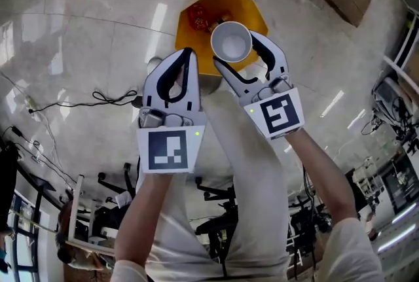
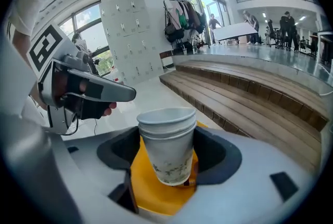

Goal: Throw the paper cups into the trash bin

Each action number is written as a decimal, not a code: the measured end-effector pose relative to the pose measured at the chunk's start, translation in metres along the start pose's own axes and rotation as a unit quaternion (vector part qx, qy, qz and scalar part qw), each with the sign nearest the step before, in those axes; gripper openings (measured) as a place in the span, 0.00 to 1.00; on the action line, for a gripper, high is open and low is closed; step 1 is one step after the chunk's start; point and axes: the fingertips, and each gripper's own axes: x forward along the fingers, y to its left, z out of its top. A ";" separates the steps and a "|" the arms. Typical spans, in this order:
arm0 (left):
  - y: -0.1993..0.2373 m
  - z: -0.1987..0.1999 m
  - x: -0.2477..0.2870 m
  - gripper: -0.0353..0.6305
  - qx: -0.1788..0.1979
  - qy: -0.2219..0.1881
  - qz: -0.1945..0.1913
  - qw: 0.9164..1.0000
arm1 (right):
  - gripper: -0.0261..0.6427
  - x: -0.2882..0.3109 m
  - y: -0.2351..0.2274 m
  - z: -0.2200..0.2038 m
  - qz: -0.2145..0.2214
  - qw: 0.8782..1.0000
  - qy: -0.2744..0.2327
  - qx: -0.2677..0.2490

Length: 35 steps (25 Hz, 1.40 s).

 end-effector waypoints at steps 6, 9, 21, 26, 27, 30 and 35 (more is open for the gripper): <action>0.005 -0.039 0.033 0.06 -0.016 0.031 0.002 0.999 | 0.53 0.026 -0.009 -0.032 -0.007 0.999 0.020 0.024; 0.011 -0.062 0.045 0.06 -0.014 0.061 0.007 0.998 | 0.54 0.039 -0.012 -0.047 -0.007 0.998 0.047 0.050; 0.020 -0.085 0.059 0.06 -0.008 0.101 0.017 0.995 | 0.60 0.044 -0.018 -0.069 -0.013 0.993 0.098 0.067; 0.016 -0.075 0.045 0.06 -0.008 0.096 0.017 0.995 | 0.55 0.027 -0.013 -0.057 -0.023 0.994 0.086 0.070; 0.014 -0.070 0.040 0.06 -0.007 0.094 0.016 0.995 | 0.50 0.022 -0.011 -0.052 -0.023 0.994 0.082 0.066; 0.006 -0.053 0.023 0.06 -0.005 0.084 0.010 0.996 | 0.30 0.007 -0.005 -0.034 -0.026 0.995 0.072 0.059; -0.009 -0.017 -0.020 0.06 -0.001 0.070 0.007 0.997 | 0.09 -0.029 0.008 0.023 -0.028 0.997 0.039 0.055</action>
